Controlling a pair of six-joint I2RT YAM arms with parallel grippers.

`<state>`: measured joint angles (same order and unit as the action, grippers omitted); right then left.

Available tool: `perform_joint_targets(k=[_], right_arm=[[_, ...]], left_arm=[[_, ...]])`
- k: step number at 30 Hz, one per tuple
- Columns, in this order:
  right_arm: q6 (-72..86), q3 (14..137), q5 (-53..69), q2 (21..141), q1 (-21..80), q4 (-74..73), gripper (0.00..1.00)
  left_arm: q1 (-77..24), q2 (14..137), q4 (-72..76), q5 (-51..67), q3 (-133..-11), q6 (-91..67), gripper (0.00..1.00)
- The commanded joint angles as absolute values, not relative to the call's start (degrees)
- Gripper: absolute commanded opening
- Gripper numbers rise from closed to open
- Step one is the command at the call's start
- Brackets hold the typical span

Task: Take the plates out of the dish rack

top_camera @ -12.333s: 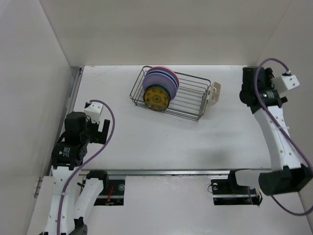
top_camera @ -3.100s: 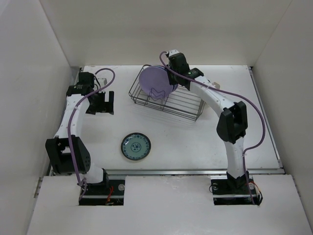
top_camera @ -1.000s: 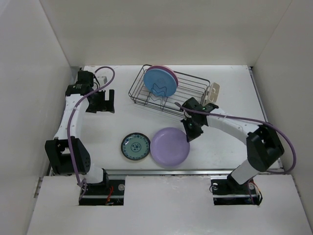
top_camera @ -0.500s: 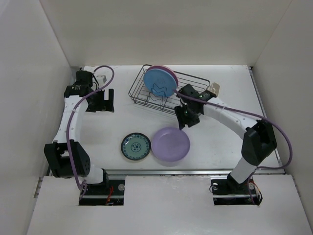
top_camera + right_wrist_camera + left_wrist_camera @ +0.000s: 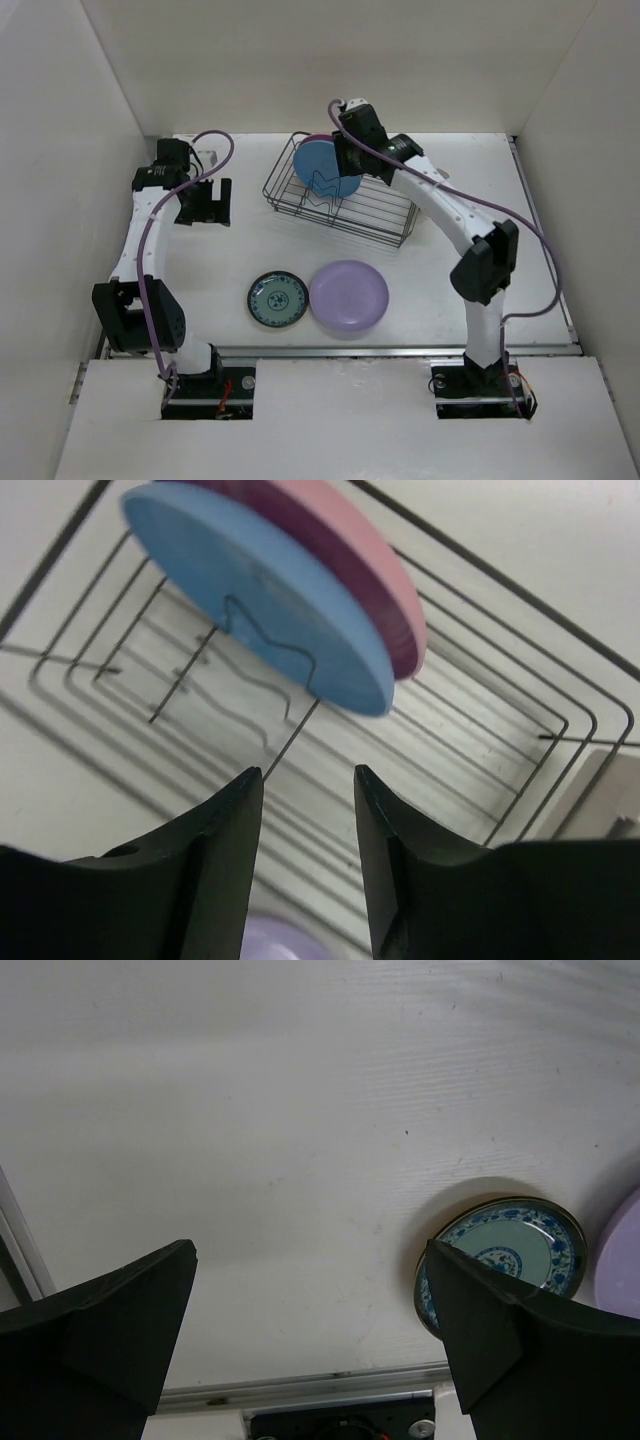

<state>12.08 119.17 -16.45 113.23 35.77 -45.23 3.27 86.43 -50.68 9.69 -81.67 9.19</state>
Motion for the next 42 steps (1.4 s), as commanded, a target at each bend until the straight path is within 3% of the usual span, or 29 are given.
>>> perform_joint_targets(k=[1, 7, 20, 24, 25, 30, 42], right_arm=[[9.1, 122.3, -25.0, 118.8, 34.9, -39.5, 0.47], [7.9, 126.0, -27.2, 122.7, 33.1, -33.8, 0.46], [4.9, 125.3, -20.1, 126.0, 33.0, -30.7, 0.46], [3.6, 126.6, -16.3, 129.4, 32.4, -30.1, 0.34], [3.6, 126.7, -15.7, 129.9, 32.4, -30.1, 0.24], [1.4, 124.6, -15.7, 129.3, 32.4, -29.0, 0.01], [-4.1, 109.4, -23.5, 109.9, 32.4, -17.9, 0.00]], left_arm=[[3.4, 85.6, -52.5, 8.2, -84.8, 11.2, 0.98], [3.4, 85.6, -53.0, 6.5, -84.3, 11.2, 0.98], [3.4, 87.2, -53.0, 7.0, -83.2, 11.2, 0.99], [3.4, 87.8, -53.5, 6.5, -83.8, 11.2, 0.99], [3.4, 87.8, -53.5, 6.5, -83.8, 11.2, 0.99], [3.4, 87.8, -53.5, 6.0, -83.8, 11.2, 0.99], [3.4, 87.3, -53.5, 7.1, -83.2, 11.8, 0.99]])
